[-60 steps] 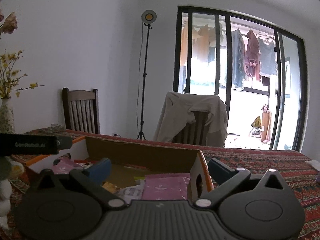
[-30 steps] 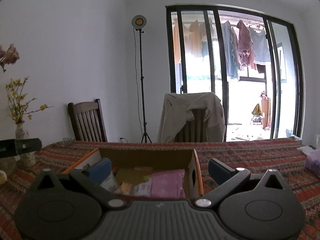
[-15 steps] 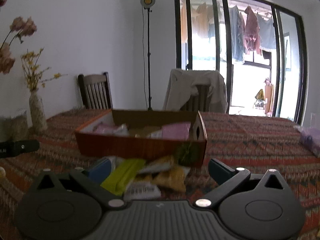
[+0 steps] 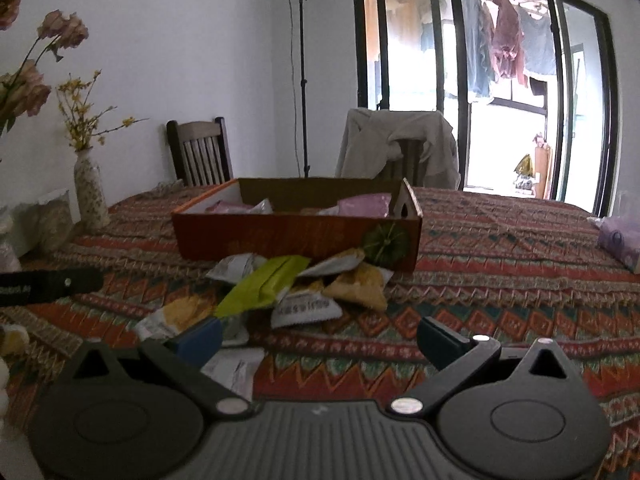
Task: Organize snacks
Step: 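Return to the pile and grasp a white wrapped packet with the right gripper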
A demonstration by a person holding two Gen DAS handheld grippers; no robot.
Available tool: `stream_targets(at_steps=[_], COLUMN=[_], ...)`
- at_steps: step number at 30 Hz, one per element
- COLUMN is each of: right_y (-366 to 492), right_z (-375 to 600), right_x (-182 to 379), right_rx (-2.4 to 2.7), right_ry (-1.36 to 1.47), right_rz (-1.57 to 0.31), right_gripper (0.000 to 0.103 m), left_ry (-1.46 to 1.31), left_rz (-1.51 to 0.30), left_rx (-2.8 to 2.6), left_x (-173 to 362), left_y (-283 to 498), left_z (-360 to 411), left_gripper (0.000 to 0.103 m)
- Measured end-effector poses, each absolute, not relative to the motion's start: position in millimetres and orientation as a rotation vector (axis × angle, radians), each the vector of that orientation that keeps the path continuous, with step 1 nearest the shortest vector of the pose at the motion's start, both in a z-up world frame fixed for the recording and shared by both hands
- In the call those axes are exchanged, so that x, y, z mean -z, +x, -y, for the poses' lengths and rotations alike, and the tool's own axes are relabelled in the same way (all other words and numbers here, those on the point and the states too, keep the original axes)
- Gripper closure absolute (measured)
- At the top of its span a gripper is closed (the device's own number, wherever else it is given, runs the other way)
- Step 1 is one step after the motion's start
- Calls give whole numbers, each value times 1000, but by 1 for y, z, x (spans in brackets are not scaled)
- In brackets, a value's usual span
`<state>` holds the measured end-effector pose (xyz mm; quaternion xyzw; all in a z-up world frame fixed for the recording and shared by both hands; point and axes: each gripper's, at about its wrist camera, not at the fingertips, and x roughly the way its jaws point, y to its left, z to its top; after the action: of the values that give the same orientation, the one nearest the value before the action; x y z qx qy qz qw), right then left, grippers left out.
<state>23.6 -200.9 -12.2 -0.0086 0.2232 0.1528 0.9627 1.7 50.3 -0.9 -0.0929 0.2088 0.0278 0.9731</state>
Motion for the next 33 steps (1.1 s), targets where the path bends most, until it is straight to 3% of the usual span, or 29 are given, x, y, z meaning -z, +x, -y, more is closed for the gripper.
stream_targets(at_steps=[17, 19, 20, 22, 27, 29, 33], right_y=[35, 36, 36, 34, 30, 29, 25], right_z=[147, 143, 142, 142, 144, 146, 153], right_x=[47, 50, 52, 52, 49, 49, 46], right_rx=[-355, -348, -353, -364, -392, -398, -391], right_ry=[-74, -95, -103, -101, -94, -87, -73], right_rz=[-613, -611, -612, -599, -588, -582, -554], right_gripper=[0, 5, 17, 24, 58, 64, 64], left_ry=[-189, -193, -194, -194, -198, -199, -191], left_rz=[-465, -468, -471, -477, -488, -490, -488], left_rx=[-28, -24, -21, -17, -5, -1, 11], left_x=[16, 17, 18, 20, 23, 23, 23], left_y=[-15, -14, -13, -11, -8, -7, -7], left_z=[-51, -52, -52, -52, -49, -48, -44], left_gripper=[0, 0, 0, 0, 0, 0, 0])
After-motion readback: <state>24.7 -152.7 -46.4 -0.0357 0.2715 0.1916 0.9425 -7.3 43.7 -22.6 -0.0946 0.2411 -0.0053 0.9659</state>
